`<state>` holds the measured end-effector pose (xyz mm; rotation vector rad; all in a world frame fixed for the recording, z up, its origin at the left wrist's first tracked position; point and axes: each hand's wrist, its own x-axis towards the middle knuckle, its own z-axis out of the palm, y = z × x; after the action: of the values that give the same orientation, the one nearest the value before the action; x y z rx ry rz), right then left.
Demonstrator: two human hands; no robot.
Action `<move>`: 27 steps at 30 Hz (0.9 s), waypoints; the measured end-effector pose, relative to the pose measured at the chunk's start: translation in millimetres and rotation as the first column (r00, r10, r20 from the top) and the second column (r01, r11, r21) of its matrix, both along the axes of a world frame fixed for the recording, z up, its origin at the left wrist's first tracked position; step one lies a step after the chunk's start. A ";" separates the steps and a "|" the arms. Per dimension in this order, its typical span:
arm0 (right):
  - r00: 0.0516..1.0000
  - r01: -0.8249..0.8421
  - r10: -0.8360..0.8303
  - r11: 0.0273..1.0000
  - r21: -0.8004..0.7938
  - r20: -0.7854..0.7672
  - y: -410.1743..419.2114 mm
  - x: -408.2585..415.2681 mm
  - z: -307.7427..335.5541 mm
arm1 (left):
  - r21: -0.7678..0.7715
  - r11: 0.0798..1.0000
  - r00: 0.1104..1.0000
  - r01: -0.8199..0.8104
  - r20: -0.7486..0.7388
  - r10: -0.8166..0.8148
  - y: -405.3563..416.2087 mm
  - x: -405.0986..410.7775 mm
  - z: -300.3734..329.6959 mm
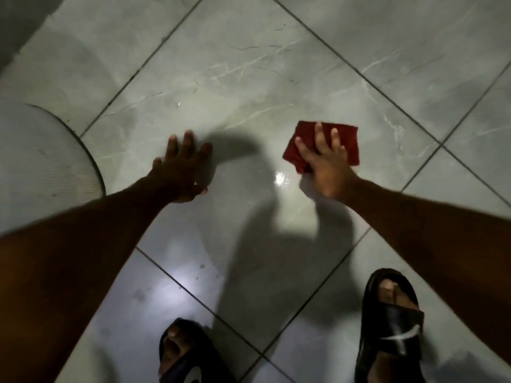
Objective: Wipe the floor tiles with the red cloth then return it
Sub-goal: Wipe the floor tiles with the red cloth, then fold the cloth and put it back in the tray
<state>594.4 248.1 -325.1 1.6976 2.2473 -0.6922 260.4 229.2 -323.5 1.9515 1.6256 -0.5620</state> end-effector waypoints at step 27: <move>0.847 0.213 -0.386 0.877 -0.430 -0.366 -83.1 -55.4 151.9 | -0.508 0.521 0.309 -0.686 0.446 0.840 -124.5 109.6 151.9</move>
<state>539.0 165.1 -173.2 1.8491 1.9154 -1.6214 370.0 104.7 -171.6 0.7744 1.6478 0.3293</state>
